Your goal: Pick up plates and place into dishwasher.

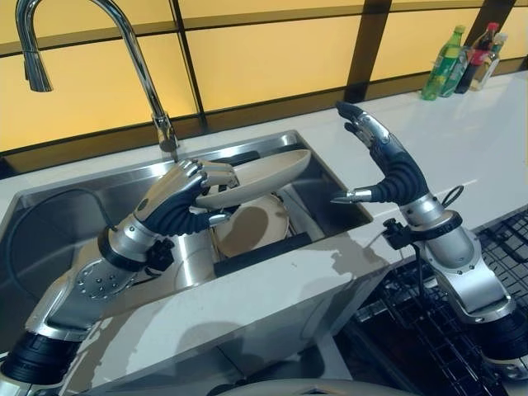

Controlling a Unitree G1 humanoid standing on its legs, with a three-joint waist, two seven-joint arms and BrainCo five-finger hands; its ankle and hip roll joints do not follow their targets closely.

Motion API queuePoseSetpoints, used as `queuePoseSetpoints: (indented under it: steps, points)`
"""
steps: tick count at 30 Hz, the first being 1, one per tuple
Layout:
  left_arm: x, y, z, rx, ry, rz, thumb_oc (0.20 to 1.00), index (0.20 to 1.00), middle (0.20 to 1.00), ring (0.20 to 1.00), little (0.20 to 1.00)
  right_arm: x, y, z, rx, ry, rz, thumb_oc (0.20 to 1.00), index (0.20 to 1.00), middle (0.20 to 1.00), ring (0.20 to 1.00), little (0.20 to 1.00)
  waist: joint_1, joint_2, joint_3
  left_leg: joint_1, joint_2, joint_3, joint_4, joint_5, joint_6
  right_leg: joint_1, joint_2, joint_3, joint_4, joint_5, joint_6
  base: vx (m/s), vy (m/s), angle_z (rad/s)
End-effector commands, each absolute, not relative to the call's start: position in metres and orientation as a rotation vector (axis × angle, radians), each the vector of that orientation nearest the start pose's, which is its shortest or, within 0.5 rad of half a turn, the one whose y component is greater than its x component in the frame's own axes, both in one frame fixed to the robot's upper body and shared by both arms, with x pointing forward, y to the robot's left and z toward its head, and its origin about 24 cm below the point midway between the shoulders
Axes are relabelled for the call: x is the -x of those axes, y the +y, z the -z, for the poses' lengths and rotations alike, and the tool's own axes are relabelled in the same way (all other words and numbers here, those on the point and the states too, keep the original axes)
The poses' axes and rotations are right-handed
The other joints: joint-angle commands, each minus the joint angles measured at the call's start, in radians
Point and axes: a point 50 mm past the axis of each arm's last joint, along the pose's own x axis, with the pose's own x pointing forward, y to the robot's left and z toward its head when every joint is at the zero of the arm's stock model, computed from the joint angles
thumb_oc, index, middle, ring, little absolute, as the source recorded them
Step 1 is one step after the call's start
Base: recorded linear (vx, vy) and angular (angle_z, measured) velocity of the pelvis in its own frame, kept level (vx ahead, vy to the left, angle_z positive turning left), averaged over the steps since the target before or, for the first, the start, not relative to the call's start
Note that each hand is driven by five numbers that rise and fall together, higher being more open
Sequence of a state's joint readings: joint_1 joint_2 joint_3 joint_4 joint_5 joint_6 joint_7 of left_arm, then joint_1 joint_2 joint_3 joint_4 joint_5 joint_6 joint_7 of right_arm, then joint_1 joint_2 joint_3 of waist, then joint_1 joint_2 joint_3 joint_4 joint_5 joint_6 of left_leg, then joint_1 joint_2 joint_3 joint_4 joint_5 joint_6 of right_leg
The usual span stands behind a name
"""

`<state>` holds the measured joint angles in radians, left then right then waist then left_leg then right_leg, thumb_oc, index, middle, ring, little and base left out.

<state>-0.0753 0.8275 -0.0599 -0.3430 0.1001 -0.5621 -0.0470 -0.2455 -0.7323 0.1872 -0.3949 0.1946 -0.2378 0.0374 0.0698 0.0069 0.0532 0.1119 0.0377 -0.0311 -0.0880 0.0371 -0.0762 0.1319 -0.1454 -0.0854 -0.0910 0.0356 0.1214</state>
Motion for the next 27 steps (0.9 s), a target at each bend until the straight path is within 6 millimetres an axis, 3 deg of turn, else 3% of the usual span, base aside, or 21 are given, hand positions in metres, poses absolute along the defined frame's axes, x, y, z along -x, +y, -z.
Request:
queuePoseSetpoints:
  steps: [1,15,21,27]
  points:
    - [-0.223,0.172,-0.218,-0.81,-0.977,0.497,0.2,0.2,0.2,0.2,0.2,-0.232,-0.14,-0.236,0.59,-0.912,-0.57,1.0,1.0,1.0,1.0,1.0,0.014,-0.02,-0.037,-0.002,-0.037,0.002,0.019,-0.086,0.049,-0.025,0.008,-0.03,0.042,-0.046,0.013,-0.03,-0.006,-0.04]
    - [-0.218,0.163,-0.228,-0.881,-1.005,0.59,0.2,0.2,0.2,0.2,0.2,-0.215,-0.112,-0.238,0.782,-0.963,-0.851,1.0,1.0,1.0,1.0,1.0,0.023,-0.024,-0.046,-0.006,-0.051,-0.005,0.024,-0.084,0.057,-0.017,-0.002,-0.026,0.037,-0.038,0.017,0.0,0.0,0.0]
    - [-0.221,0.165,-0.228,-0.919,-0.986,0.601,0.2,0.2,0.2,0.2,0.2,-0.219,-0.113,-0.238,0.803,-0.946,-0.845,1.0,1.0,1.0,1.0,1.0,0.027,-0.026,-0.047,-0.012,-0.061,-0.011,0.036,-0.09,0.064,-0.018,-0.011,-0.027,0.043,-0.038,0.021,0.0,0.0,0.0]
    - [-0.211,0.163,-0.228,-0.984,-0.993,0.734,0.2,0.2,0.2,0.2,0.2,-0.223,-0.121,-0.237,0.876,-0.923,-0.796,1.0,1.0,1.0,1.0,1.0,0.03,-0.024,-0.046,-0.004,-0.067,-0.01,0.039,-0.099,0.069,-0.01,-0.021,-0.038,0.047,-0.041,0.03,0.02,0.008,0.0]
